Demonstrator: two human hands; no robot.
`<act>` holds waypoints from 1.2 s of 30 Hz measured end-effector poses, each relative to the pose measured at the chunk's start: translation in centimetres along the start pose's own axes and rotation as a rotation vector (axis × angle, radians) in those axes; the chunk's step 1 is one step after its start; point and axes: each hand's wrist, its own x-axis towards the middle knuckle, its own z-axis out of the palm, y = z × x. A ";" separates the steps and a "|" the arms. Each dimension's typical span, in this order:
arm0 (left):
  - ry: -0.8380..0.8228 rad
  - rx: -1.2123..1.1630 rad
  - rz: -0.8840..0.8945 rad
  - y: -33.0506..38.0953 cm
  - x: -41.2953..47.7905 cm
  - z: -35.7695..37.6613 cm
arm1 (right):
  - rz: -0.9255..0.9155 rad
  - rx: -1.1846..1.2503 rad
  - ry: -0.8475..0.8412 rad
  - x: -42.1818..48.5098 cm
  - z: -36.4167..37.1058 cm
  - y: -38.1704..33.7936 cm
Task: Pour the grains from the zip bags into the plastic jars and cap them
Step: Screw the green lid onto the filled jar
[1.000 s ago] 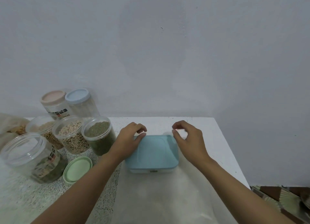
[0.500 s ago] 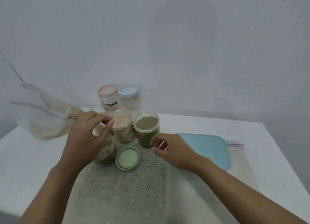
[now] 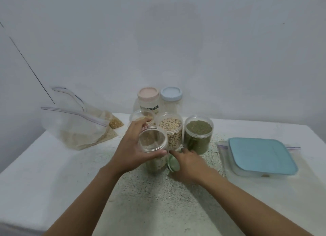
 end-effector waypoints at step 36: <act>0.136 -0.643 -0.136 -3.4 -0.9 3.8 | -0.176 0.590 0.490 -2.2 -6.7 -5.5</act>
